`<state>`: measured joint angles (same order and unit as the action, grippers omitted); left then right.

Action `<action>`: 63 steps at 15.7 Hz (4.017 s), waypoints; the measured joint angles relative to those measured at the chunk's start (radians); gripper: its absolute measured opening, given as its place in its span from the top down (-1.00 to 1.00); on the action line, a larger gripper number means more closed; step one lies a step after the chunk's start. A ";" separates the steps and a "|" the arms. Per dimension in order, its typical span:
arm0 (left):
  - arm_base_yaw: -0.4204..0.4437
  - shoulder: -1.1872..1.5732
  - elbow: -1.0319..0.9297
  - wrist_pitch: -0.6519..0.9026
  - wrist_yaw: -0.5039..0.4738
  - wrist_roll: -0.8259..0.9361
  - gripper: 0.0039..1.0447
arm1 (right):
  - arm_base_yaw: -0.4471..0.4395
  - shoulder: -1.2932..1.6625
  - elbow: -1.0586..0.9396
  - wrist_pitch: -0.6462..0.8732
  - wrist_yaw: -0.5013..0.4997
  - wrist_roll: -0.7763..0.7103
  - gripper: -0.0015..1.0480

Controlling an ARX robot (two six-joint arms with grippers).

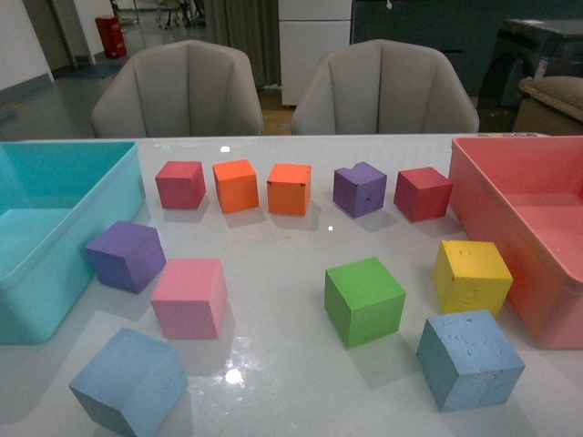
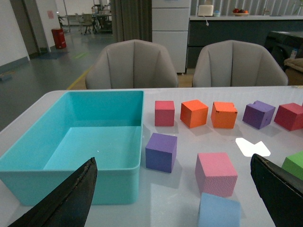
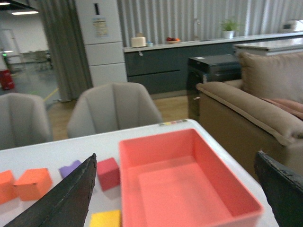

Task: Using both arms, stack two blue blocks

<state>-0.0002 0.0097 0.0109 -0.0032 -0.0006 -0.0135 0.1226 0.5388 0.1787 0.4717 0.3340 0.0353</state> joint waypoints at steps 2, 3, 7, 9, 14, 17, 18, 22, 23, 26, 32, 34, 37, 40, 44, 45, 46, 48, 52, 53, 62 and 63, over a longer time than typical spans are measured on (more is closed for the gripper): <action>0.000 0.000 0.000 0.000 0.000 0.000 -0.88 | 0.055 0.242 0.129 0.105 -0.052 0.002 -0.88; 0.000 0.000 0.000 0.000 0.000 0.000 -0.88 | 0.080 0.366 0.197 0.090 -0.087 0.002 -0.88; 0.000 0.000 0.000 0.000 0.000 0.000 -0.88 | 0.188 0.830 0.375 -0.112 -0.218 0.077 -0.88; 0.000 0.000 0.000 0.000 0.000 0.000 -0.88 | 0.220 0.952 0.387 -0.146 -0.253 0.103 -0.88; 0.000 0.000 0.000 0.000 0.000 0.000 -0.88 | 0.231 1.126 0.444 -0.177 -0.287 0.126 -0.88; 0.000 0.000 0.000 0.000 0.000 0.000 -0.88 | 0.225 1.226 0.497 -0.195 -0.301 0.136 -0.88; 0.000 0.000 0.000 0.000 0.000 0.000 -0.88 | 0.222 1.242 0.507 -0.200 -0.307 0.141 -0.88; 0.000 0.000 0.000 0.000 0.000 0.000 -0.88 | 0.203 1.306 0.528 -0.190 -0.314 0.157 -0.88; 0.000 0.000 0.000 0.000 0.000 0.000 -0.88 | 0.196 1.323 0.528 -0.184 -0.316 0.158 -0.88; 0.000 0.000 0.000 0.000 0.000 0.000 -0.88 | 0.196 1.352 0.523 -0.158 -0.324 0.161 -0.88; 0.000 0.000 0.000 0.000 0.000 0.000 -0.88 | 0.190 1.274 0.455 -0.161 -0.311 0.167 0.06; 0.000 0.000 0.000 0.000 0.000 0.000 -0.88 | 0.208 1.086 0.465 -0.251 -0.286 0.159 0.13; 0.000 0.000 0.000 0.000 0.000 0.000 -0.88 | 0.232 1.085 0.584 -0.257 -0.282 0.142 0.13; 0.000 0.000 0.000 0.000 0.000 0.000 -0.88 | 0.266 1.265 0.826 -0.294 -0.335 0.088 0.13; 0.000 0.000 0.000 0.000 0.000 0.000 -0.88 | 0.277 1.522 1.130 -0.395 -0.377 0.020 0.13; 0.000 0.000 0.000 0.000 0.000 0.000 -0.88 | 0.277 1.574 1.203 -0.408 -0.399 0.004 0.13; 0.000 0.000 0.000 0.000 0.000 0.000 -0.88 | 0.277 1.617 1.259 -0.429 -0.423 -0.009 0.13; 0.000 0.000 0.000 0.000 0.000 0.000 -0.88 | 0.278 1.690 1.350 -0.466 -0.469 -0.030 0.15; 0.000 0.000 0.000 0.000 0.000 0.000 -0.88 | 0.302 1.784 1.458 -0.517 -0.544 -0.048 0.15; 0.000 0.000 0.000 0.000 0.000 0.000 -0.88 | 0.312 1.811 1.494 -0.541 -0.552 -0.052 0.15; 0.000 0.000 0.000 0.000 0.000 0.000 -0.88 | 0.325 1.926 1.607 -0.624 -0.543 -0.052 0.15; 0.000 0.000 0.000 0.000 0.000 0.000 -0.88 | 0.323 1.931 1.619 -0.637 -0.541 -0.053 0.15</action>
<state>-0.0002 0.0097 0.0109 -0.0032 -0.0006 -0.0135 0.4454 2.4702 1.7973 -0.1654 -0.2066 -0.0174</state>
